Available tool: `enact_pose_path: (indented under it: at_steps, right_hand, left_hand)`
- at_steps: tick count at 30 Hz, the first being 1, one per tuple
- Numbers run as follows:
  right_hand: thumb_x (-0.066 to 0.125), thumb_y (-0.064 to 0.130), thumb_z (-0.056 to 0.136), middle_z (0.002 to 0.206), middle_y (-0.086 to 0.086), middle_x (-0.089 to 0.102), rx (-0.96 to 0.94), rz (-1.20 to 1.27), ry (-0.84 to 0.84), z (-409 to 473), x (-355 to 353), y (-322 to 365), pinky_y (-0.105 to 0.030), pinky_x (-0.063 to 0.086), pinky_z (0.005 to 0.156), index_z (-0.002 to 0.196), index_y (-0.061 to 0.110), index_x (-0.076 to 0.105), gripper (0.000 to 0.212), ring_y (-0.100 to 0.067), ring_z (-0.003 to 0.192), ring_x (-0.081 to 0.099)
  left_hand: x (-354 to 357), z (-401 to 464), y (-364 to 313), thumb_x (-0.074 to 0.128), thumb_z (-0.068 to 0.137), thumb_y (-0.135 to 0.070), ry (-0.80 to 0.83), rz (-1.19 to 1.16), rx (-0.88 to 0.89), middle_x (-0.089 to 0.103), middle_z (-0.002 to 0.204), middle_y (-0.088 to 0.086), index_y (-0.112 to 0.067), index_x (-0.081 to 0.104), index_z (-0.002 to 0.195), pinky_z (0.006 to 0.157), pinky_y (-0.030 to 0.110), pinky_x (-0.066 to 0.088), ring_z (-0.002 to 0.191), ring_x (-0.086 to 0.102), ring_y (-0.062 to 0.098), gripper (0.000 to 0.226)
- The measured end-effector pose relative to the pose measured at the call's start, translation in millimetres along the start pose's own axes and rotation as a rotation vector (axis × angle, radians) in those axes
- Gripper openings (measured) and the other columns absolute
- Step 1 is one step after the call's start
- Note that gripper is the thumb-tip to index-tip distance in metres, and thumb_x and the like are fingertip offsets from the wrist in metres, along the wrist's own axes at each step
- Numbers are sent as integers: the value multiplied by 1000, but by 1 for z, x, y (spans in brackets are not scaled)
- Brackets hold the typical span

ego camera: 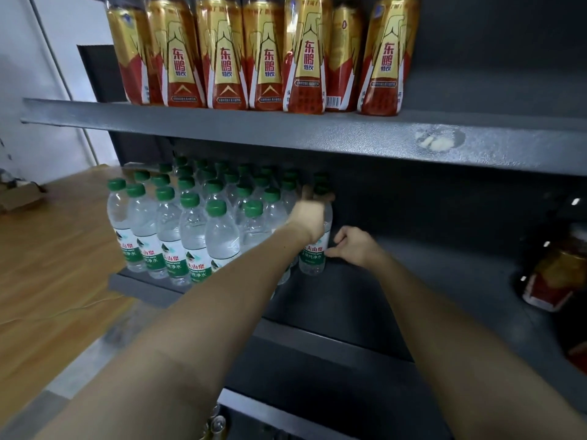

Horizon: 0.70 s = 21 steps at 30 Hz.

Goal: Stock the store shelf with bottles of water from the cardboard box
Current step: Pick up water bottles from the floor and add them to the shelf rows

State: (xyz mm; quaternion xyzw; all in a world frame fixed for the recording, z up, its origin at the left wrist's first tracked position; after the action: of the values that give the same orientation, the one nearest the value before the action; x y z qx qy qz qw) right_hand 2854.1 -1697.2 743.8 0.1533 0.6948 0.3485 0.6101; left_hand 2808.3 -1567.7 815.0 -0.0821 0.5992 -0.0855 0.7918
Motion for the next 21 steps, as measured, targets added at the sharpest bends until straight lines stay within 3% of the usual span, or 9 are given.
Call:
enact_pose_path:
  at_steps: [2,5,10,15,21]
  right_hand:
    - [85,35,71,94,-6,70,28,-5,-37,-8,1,-1,-40,53,84,83,19,56,35,-25,91,66]
    - [82,37,73,94,-4,68,78,15,-93,-25,1,0,-40,54,84,83,22,54,33,-23,90,65]
    - [78,28,79,96,-3,65,171,35,-231,-70,9,9,-37,52,89,82,21,52,27,-25,95,63]
    - [71,20,84,100,-9,66,264,-6,-343,-140,25,15,-36,50,88,97,10,59,21,-29,97,61]
    - [68,19,84,97,-10,65,448,-67,-353,-236,49,-15,-28,42,74,97,13,58,17,-31,97,61]
  left_hand:
    - [1,-12,0,61,87,-5,-19,-33,-2,38,140,21,-18,47,141,93,33,47,116,54,33,57]
    - [-6,-31,3,59,88,-6,-32,-110,45,31,142,18,-19,41,144,97,40,47,116,51,38,60]
    - [-2,-66,17,54,89,-13,98,-126,130,47,129,11,-16,50,126,86,42,49,111,54,34,37]
    - [11,-111,26,55,88,-22,163,-126,256,60,111,7,-17,54,104,72,34,40,102,59,31,16]
    - [42,-163,-13,54,91,-21,336,-212,402,63,109,10,-16,59,100,75,37,48,97,60,34,12]
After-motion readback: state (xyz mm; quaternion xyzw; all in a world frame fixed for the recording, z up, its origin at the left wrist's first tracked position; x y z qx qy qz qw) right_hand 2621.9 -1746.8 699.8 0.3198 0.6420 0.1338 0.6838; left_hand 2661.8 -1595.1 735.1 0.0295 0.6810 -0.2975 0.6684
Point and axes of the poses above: each hand's wrist, its own z-axis towards the middle knuckle, its own x-axis out of the palm, y = z × x, the point moved 3 cm from there along z, towards the middle knuckle
